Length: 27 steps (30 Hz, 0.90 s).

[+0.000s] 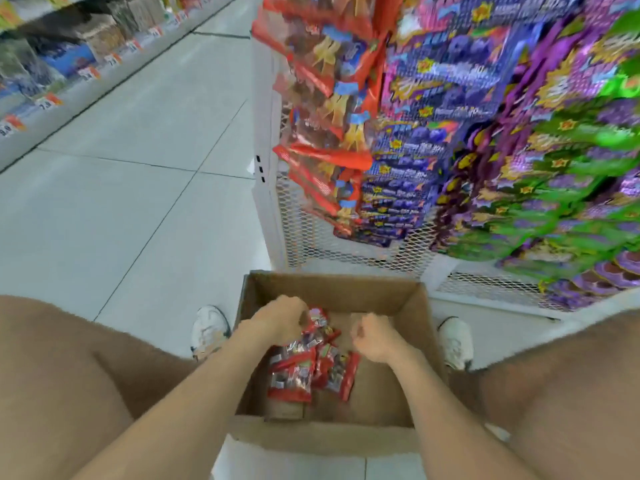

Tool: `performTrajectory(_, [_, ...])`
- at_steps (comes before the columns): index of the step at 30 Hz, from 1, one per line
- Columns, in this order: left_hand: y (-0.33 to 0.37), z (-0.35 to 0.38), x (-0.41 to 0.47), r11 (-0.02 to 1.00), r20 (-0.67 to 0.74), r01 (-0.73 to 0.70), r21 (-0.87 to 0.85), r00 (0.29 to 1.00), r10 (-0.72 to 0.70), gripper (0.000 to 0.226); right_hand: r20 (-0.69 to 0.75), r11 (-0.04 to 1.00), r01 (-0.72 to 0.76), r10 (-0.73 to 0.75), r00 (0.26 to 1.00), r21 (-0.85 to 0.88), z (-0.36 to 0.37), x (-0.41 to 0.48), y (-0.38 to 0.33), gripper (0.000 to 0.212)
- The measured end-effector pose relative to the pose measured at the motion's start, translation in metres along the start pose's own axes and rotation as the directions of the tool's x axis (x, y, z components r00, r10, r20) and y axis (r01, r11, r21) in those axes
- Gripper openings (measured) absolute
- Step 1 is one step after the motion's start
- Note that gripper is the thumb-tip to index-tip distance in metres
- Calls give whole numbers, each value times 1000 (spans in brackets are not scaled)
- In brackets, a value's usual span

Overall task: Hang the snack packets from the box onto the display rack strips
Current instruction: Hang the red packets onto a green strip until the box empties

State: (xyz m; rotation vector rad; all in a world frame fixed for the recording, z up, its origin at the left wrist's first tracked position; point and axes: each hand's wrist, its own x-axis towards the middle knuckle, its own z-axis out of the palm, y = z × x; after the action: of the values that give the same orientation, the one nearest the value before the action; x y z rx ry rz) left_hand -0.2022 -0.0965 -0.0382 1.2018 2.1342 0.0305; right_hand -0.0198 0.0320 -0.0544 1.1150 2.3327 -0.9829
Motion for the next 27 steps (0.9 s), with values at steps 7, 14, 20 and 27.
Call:
performTrajectory(7, [-30,116,61,976,139,203,77,967,-212,79,224,995,-90,95,970,-31,55,26,26,15])
performTrajectory(14, [-38,148,66,967,-77,256,-6,964,-256,58,244,987,-145,123,962,74,55,37,34,17])
performTrajectory(20, [-25,106,45,930,-243,141,-339,942,-232,39,186,975,-153,122,975,163,51,31,25,18])
performTrajectory(27, [1,8,6,367,31,35,-929,999,-15,59,39,620,-182,236,971,764,-1,4,-14,12])
